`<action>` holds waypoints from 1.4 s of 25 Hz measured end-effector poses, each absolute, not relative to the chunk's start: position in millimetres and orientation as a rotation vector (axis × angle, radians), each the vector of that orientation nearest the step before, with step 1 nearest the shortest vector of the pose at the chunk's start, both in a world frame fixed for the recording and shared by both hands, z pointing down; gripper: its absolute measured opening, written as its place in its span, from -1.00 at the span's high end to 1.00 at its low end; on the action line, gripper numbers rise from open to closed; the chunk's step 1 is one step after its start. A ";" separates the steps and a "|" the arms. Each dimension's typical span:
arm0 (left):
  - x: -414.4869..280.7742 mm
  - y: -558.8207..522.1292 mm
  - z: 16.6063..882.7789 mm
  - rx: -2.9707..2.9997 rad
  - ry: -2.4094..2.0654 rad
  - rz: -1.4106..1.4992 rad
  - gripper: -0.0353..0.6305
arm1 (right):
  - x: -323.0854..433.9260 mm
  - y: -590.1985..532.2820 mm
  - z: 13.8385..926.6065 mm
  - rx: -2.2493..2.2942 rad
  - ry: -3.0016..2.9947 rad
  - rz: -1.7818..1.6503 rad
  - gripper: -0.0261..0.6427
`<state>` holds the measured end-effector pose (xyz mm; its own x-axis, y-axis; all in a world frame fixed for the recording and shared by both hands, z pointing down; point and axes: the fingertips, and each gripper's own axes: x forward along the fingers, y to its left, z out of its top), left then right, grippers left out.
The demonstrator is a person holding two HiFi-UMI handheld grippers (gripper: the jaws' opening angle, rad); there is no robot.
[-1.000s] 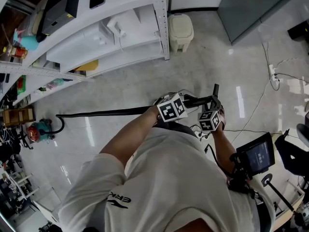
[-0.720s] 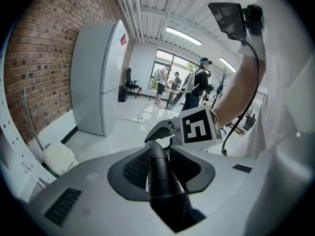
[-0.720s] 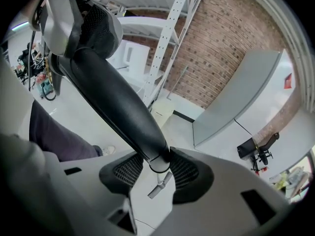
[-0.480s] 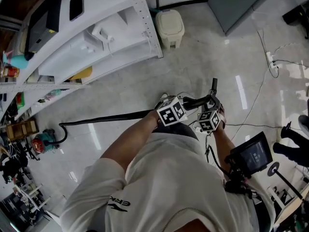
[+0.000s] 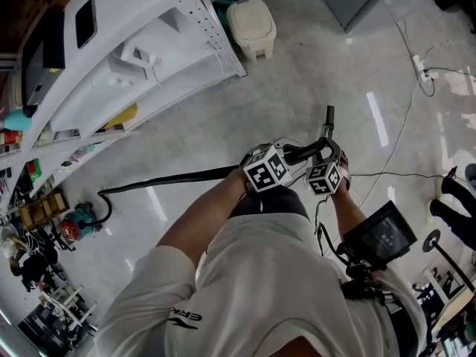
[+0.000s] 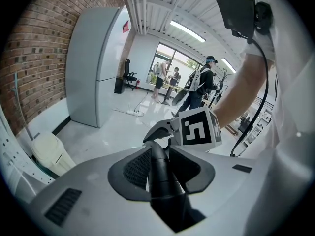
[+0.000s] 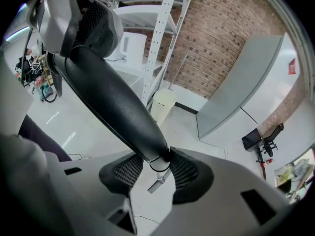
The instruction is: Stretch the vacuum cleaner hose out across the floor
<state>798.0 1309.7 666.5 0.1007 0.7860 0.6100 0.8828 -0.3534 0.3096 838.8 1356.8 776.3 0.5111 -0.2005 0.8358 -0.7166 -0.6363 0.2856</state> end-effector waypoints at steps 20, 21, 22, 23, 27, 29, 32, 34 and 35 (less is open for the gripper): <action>774.7 1303.3 708.1 -2.179 -1.713 -1.155 0.55 | 811.9 1347.1 821.4 2.110 -0.748 1.147 0.43; 773.2 1302.9 709.5 -2.175 -1.716 -1.157 0.55 | 810.4 1346.6 823.0 2.112 -0.746 1.150 0.43; 771.7 1302.8 710.6 -2.172 -1.718 -1.158 0.55 | 808.9 1346.5 824.2 2.112 -0.744 1.153 0.43; 770.4 1303.0 711.5 -2.171 -1.718 -1.159 0.55 | 807.8 1346.6 825.1 2.112 -0.742 1.155 0.43; 764.8 1306.6 711.6 -2.158 -1.723 -1.158 0.55 | 802.4 1350.0 825.2 2.123 -0.734 1.157 0.43; 763.2 1308.4 710.3 -2.153 -1.728 -1.158 0.55 | 800.1 1352.1 824.0 2.128 -0.730 1.161 0.43; 763.6 1308.4 710.4 -2.147 -1.730 -1.161 0.55 | 799.0 1352.4 824.0 2.132 -0.728 1.168 0.43; 763.6 1308.2 711.6 -2.143 -1.732 -1.163 0.55 | 798.4 1352.3 824.8 2.134 -0.727 1.170 0.43; 763.0 1308.4 711.8 -2.141 -1.733 -1.163 0.55 | 797.8 1352.3 824.9 2.135 -0.726 1.169 0.43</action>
